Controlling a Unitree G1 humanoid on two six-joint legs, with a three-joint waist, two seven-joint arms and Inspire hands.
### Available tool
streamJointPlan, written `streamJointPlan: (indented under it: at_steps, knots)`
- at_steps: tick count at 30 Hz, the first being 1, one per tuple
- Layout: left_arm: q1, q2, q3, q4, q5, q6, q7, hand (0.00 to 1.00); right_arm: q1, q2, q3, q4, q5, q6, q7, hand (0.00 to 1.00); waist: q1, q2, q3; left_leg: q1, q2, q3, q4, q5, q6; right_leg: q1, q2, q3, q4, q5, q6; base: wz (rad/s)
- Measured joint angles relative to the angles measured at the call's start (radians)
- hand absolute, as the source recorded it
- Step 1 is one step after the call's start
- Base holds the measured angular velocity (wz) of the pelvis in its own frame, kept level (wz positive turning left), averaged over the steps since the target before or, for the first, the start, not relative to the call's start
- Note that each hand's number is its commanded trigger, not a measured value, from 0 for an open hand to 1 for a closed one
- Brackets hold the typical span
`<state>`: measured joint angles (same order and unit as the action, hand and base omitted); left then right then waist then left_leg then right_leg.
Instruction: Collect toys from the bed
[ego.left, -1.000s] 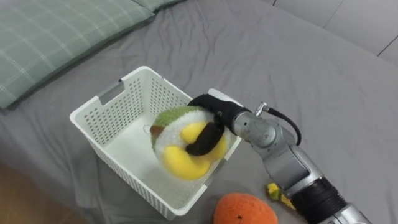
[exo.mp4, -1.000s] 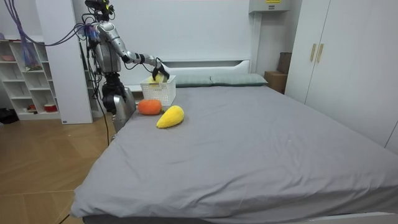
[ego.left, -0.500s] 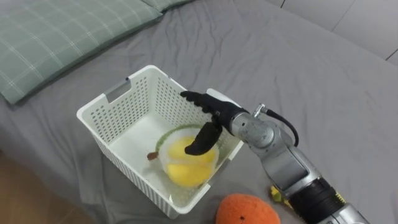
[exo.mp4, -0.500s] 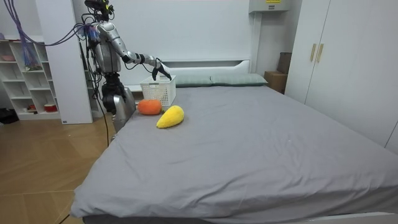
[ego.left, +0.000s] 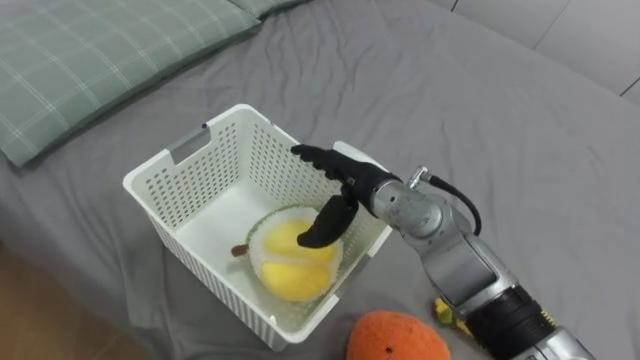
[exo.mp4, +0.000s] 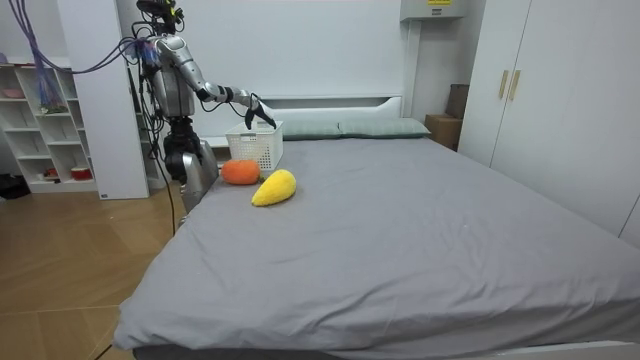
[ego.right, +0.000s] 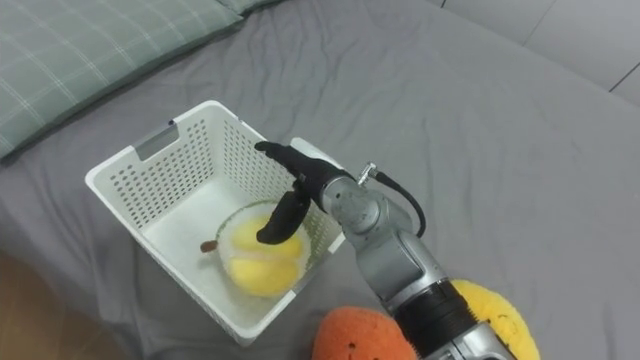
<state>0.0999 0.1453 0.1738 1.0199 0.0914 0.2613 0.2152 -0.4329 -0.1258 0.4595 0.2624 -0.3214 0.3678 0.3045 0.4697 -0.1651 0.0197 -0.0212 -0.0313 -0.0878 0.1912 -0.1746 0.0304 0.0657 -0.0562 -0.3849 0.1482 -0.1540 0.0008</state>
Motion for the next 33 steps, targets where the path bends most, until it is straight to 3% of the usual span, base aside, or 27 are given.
streamJointPlan:
  at_steps: [6, 11, 14, 17, 19, 20, 21, 24, 28, 33]
  knots:
    - [0.002, 0.002, 0.001, -0.001, 0.000, -0.001, 0.000, 0.00, 0.000, -0.003, -0.024, 0.002, 0.046, -0.016, -0.063, 0.00, -0.016, 0.006, 0.0041, -0.001, 0.000, -0.001, 0.008, 0.000, 0.000, 0.004, 0.000, 0.001, 0.001, 0.000, 0.000, 0.00]
    - [0.016, 0.004, 0.011, 0.023, 0.000, -0.017, -0.008, 0.00, 0.010, -0.007, -0.108, 0.002, 0.094, -0.063, -0.115, 0.00, -0.064, 0.018, 0.0109, 0.004, 0.000, 0.003, 0.012, 0.000, 0.000, 0.003, -0.001, 0.003, 0.003, 0.000, 0.000, -0.01]
    - [0.035, 0.003, 0.023, 0.029, -0.001, -0.023, -0.009, 0.00, 0.047, -0.043, -0.164, -0.001, 0.143, -0.099, -0.155, 0.00, -0.100, 0.021, 0.0096, 0.007, 0.003, 0.019, 0.012, -0.001, 0.001, -0.001, 0.000, 0.021, 0.003, 0.001, 0.001, -0.13]
    - [0.054, -0.001, 0.056, 0.040, -0.003, -0.024, -0.010, 0.00, 0.107, -0.080, -0.227, -0.004, 0.156, -0.116, -0.205, 0.00, -0.136, 0.034, 0.0010, 0.017, 0.005, 0.039, 0.011, -0.003, 0.005, -0.001, 0.002, 0.043, 0.004, 0.003, 0.003, -0.20]
    - [0.070, -0.007, 0.059, 0.043, -0.003, -0.025, -0.009, 0.00, 0.129, -0.094, -0.279, -0.008, 0.152, -0.119, -0.231, 0.00, -0.176, 0.062, -0.0030, 0.031, 0.009, 0.065, 0.002, -0.004, 0.006, -0.001, 0.001, 0.064, 0.006, 0.004, 0.003, -0.29]
    - [0.073, -0.007, 0.059, 0.043, -0.003, -0.026, -0.009, 0.00, 0.134, -0.098, -0.290, -0.008, 0.148, -0.121, -0.240, 0.00, -0.188, 0.067, -0.0072, 0.034, 0.011, 0.074, -0.003, -0.004, 0.006, -0.003, 0.002, 0.071, 0.007, 0.005, 0.003, -0.42]
    - [0.075, -0.007, 0.059, 0.043, -0.003, -0.029, -0.008, 0.00, 0.141, -0.115, -0.296, -0.008, 0.135, -0.126, -0.259, 0.00, -0.195, 0.078, -0.0181, 0.039, 0.015, 0.089, -0.010, -0.004, 0.006, -0.012, 0.003, 0.086, 0.015, 0.005, 0.003, -0.38]
    - [0.080, -0.009, 0.060, 0.047, -0.002, -0.055, -0.008, 0.00, 0.143, -0.139, -0.346, -0.008, 0.124, -0.135, -0.286, 0.00, -0.245, 0.090, -0.0259, 0.065, 0.022, 0.127, -0.027, -0.003, 0.005, -0.014, 0.005, 0.122, 0.024, 0.005, 0.003, -0.32]
    - [0.066, -0.011, 0.058, 0.048, -0.024, -0.072, -0.011, 0.00, 0.164, -0.152, -0.415, 0.003, 0.164, -0.155, -0.349, 0.00, -0.313, 0.081, -0.0259, 0.069, 0.023, 0.138, -0.031, -0.004, 0.006, -0.014, 0.006, 0.139, 0.024, 0.006, 0.002, -0.14]
    - [0.067, -0.013, 0.058, 0.039, -0.044, -0.081, -0.011, 0.00, 0.201, -0.154, -0.488, 0.008, 0.158, -0.155, -0.365, 0.00, -0.351, 0.075, -0.0246, 0.084, 0.024, 0.155, -0.038, -0.005, 0.007, -0.014, 0.013, 0.154, 0.026, 0.007, 0.001, -0.12]
